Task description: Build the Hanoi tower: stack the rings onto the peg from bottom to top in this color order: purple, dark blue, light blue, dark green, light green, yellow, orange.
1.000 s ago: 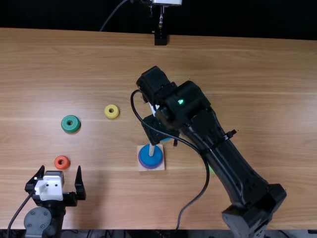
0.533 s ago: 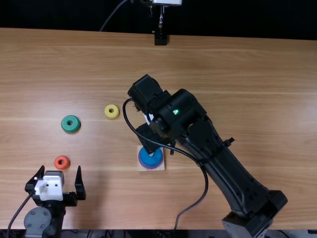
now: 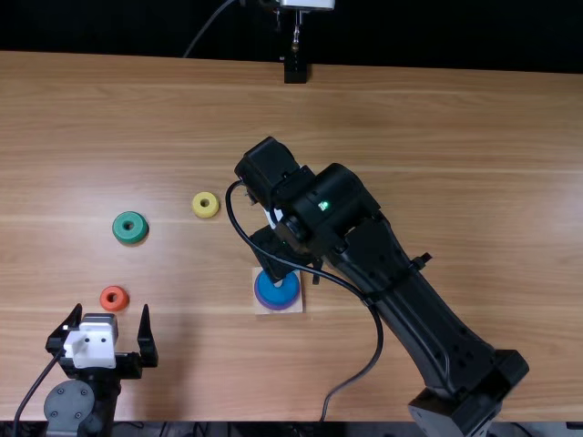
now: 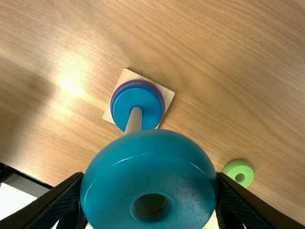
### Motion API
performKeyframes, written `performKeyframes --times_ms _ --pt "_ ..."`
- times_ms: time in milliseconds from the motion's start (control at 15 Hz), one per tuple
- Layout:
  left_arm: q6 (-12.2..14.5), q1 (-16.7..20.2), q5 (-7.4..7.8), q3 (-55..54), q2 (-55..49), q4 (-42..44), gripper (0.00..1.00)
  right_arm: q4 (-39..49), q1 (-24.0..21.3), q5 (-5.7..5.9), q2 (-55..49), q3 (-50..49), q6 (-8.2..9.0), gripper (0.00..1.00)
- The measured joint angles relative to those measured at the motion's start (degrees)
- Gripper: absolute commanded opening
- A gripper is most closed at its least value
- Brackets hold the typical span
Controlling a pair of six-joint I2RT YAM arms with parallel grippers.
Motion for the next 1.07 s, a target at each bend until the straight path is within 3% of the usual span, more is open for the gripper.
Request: performKeyframes --times_ms 1067 --pt "0.0 0.0 0.00 0.0 0.0 0.0 1.00 0.3 1.1 -0.04 0.0 0.0 0.20 0.06"
